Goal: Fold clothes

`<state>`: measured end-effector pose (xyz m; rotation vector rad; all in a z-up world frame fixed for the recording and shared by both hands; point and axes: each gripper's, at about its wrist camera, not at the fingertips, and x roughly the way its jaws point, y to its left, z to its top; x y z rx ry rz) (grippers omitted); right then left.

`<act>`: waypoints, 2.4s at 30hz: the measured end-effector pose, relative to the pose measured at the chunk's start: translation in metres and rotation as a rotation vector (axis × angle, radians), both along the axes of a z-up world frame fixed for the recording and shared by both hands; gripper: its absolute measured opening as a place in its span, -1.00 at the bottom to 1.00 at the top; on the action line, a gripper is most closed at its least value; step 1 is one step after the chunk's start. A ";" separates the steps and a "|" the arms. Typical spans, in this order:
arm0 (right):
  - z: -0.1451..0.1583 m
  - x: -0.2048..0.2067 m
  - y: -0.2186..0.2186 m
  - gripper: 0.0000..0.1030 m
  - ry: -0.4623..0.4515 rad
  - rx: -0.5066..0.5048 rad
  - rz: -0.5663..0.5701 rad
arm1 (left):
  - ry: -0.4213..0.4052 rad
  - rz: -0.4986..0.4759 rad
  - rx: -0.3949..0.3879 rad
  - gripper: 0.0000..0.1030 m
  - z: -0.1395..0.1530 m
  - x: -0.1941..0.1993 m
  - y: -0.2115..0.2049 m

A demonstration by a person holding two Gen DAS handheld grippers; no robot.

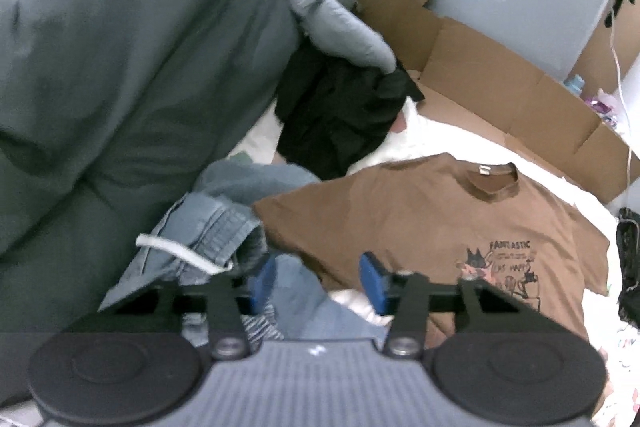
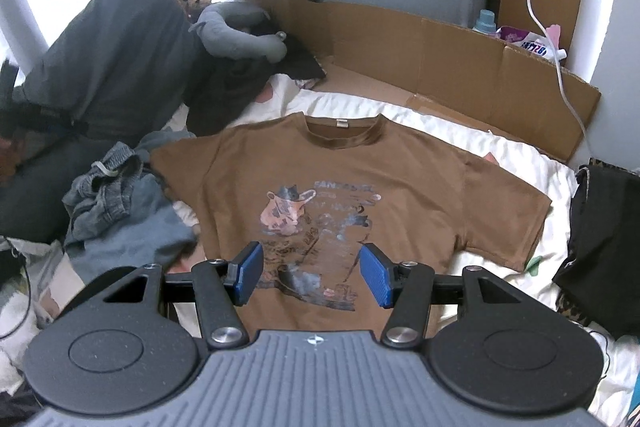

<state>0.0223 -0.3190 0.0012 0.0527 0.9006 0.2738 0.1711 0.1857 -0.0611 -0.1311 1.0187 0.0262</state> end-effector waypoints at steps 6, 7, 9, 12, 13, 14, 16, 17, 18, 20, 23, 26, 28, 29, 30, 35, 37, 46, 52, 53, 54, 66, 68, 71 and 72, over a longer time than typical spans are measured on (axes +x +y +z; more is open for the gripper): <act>0.004 -0.001 0.017 0.18 -0.008 -0.005 0.016 | 0.043 0.047 -0.057 -0.55 -0.024 -0.013 0.020; 0.003 -0.002 0.020 0.18 -0.004 -0.004 0.019 | 0.049 0.045 -0.061 -0.55 -0.030 -0.014 0.020; 0.002 -0.003 0.027 0.18 0.002 -0.001 0.025 | 0.062 0.044 -0.072 -0.55 -0.043 -0.015 0.018; -0.005 -0.005 0.037 0.18 0.020 0.004 0.034 | 0.088 0.074 -0.118 -0.54 -0.067 -0.013 0.016; -0.008 -0.006 0.040 0.18 0.028 0.009 0.035 | 0.090 0.085 -0.132 -0.54 -0.076 -0.011 0.015; -0.009 -0.007 0.042 0.18 0.032 0.014 0.036 | 0.088 0.096 -0.147 -0.54 -0.083 -0.010 0.013; -0.012 -0.009 0.045 0.18 0.040 0.026 0.040 | 0.086 0.114 -0.179 -0.49 -0.097 -0.007 0.010; -0.012 -0.011 0.047 0.18 0.042 0.023 0.046 | 0.090 0.124 -0.188 -0.49 -0.104 -0.004 0.008; -0.014 -0.013 0.047 0.18 0.045 0.020 0.050 | 0.093 0.135 -0.197 -0.49 -0.111 -0.002 0.007; -0.017 -0.016 0.046 0.18 0.055 0.023 0.051 | 0.102 0.160 -0.209 -0.49 -0.127 0.005 0.004; -0.023 -0.018 0.041 0.18 0.073 0.040 0.049 | 0.112 0.213 -0.236 -0.49 -0.146 0.016 0.004; -0.030 -0.021 0.036 0.18 0.087 0.036 0.048 | 0.115 0.273 -0.252 -0.49 -0.161 0.023 0.004; -0.036 -0.021 0.031 0.18 0.099 0.037 0.042 | 0.114 0.302 -0.251 -0.49 -0.170 0.027 0.002; -0.038 -0.021 0.030 0.18 0.104 0.038 0.038 | 0.112 0.313 -0.247 -0.49 -0.174 0.029 0.000; -0.040 -0.021 0.028 0.18 0.109 0.037 0.034 | 0.108 0.332 -0.243 -0.49 -0.178 0.030 -0.001; -0.052 -0.019 0.020 0.18 0.129 0.048 0.016 | 0.085 0.425 -0.317 -0.49 -0.195 0.033 -0.002; -0.057 -0.019 0.018 0.18 0.137 0.051 0.015 | 0.080 0.442 -0.336 -0.49 -0.201 0.035 -0.004; -0.074 -0.019 0.008 0.18 0.178 0.058 0.004 | 0.083 0.585 -0.427 -0.49 -0.226 0.033 -0.003; -0.081 -0.020 0.003 0.18 0.190 0.050 -0.008 | 0.058 0.680 -0.475 -0.49 -0.242 0.029 -0.004; -0.081 -0.021 0.003 0.18 0.190 0.048 -0.009 | 0.053 0.689 -0.482 -0.49 -0.244 0.029 -0.004; -0.082 -0.022 0.002 0.18 0.190 0.047 -0.009 | 0.048 0.694 -0.488 -0.50 -0.247 0.029 -0.004; -0.087 -0.024 0.005 0.18 0.202 0.028 0.009 | -0.015 0.667 -0.448 -0.79 -0.230 0.026 -0.006; -0.088 -0.023 0.006 0.18 0.203 0.027 0.013 | -0.042 0.641 -0.417 -0.80 -0.215 0.023 -0.007; -0.087 -0.024 0.009 0.18 0.199 0.025 0.023 | -0.074 0.616 -0.425 -0.81 -0.196 0.017 -0.004; -0.086 -0.025 0.010 0.18 0.197 0.026 0.026 | -0.081 0.606 -0.424 -0.81 -0.191 0.015 -0.004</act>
